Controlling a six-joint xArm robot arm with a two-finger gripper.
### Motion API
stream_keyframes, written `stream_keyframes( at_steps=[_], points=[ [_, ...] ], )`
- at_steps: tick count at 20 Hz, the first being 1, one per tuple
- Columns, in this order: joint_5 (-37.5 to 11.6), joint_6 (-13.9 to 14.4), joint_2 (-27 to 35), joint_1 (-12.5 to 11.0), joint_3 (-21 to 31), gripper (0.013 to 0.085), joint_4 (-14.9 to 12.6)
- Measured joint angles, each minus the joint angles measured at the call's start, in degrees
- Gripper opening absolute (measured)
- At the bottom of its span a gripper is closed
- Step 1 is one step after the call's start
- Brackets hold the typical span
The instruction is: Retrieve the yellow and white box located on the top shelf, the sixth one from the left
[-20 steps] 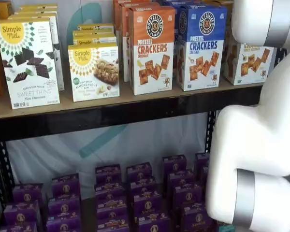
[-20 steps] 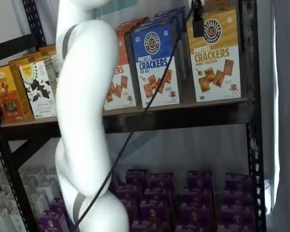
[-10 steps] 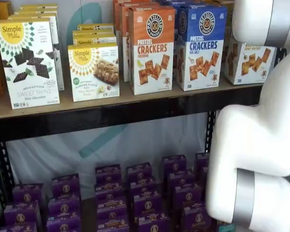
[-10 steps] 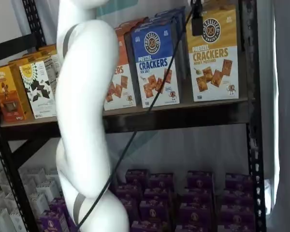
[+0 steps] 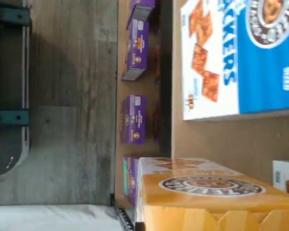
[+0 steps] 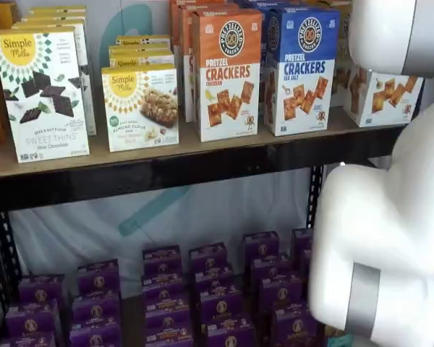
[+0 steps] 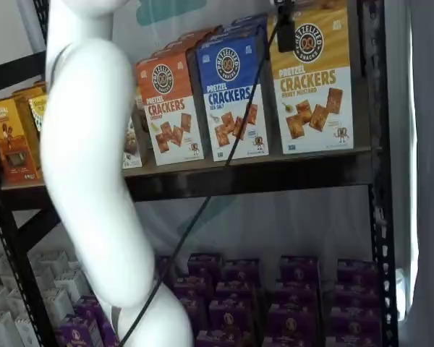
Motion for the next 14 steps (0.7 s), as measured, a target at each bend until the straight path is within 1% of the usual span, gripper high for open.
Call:
stream_keyframes(
  at_steps=[4,6,10,14],
  points=[
    [1.25,-1.13,-4.04,-0.85,3.60,0.0610,-0.93],
    [1.82,-1.30,-6.18,-0.77,5.73,0.0610,-1.66],
    [2.40,-0.45,-10.04,0.98,10.25,0.0610,-3.75],
    [1.91,1.13,-13.71,2.98,15.11,0.0610,-4.71]
  ],
)
